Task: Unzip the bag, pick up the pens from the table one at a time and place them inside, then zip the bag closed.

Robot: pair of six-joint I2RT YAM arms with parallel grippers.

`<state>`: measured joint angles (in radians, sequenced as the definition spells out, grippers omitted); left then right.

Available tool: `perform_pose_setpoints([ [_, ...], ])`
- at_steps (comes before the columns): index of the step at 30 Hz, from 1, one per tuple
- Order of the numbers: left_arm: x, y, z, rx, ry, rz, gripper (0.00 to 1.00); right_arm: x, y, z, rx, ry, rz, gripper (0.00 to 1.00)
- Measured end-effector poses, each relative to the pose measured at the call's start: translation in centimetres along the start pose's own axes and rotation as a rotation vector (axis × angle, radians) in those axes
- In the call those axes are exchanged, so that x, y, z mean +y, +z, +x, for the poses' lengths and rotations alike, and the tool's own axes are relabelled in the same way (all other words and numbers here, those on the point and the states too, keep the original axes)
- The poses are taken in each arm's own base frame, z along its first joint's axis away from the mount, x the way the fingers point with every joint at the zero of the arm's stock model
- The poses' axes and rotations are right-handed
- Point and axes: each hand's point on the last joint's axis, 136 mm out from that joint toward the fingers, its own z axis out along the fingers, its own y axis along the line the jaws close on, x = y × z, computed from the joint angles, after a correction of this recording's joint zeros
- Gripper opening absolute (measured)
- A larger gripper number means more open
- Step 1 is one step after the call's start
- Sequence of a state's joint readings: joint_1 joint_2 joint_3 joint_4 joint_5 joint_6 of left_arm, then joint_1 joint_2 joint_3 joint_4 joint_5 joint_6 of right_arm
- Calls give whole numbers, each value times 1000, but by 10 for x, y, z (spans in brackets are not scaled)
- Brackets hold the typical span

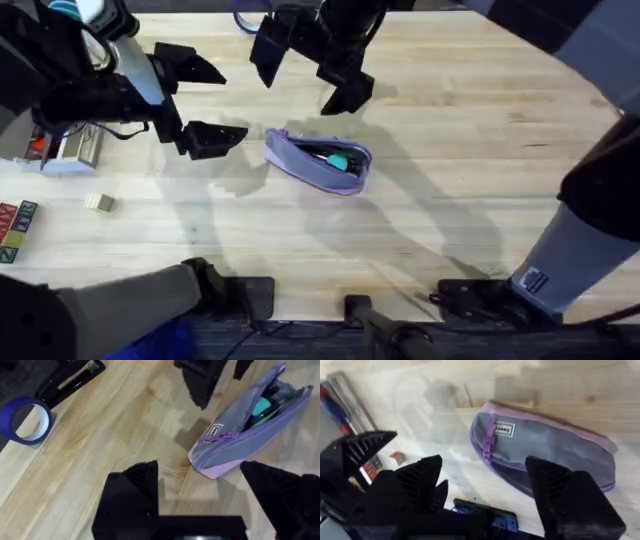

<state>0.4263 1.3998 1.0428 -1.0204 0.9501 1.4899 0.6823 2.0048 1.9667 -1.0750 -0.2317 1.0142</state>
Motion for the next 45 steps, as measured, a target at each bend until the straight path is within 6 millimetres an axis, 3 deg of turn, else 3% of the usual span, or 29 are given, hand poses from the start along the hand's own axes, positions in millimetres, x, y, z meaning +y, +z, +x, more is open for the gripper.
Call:
perform_pose_setpoints([
  [5,0,0,0,0,0,0,994,-1,2,-4,-20,12,9,996],
  [13,0,0,0,0,0,0,993,-5,24,-5,-6,33,43,996],
  [19,0,0,0,0,0,0,993,2,42,0,7,10,40,996],
  [30,0,0,0,0,0,0,993,7,49,11,22,-6,46,995],
  [38,0,0,0,0,0,0,993,1,76,22,58,-16,95,993],
  [45,0,0,0,0,0,0,993,2,77,24,61,-21,97,972],
])
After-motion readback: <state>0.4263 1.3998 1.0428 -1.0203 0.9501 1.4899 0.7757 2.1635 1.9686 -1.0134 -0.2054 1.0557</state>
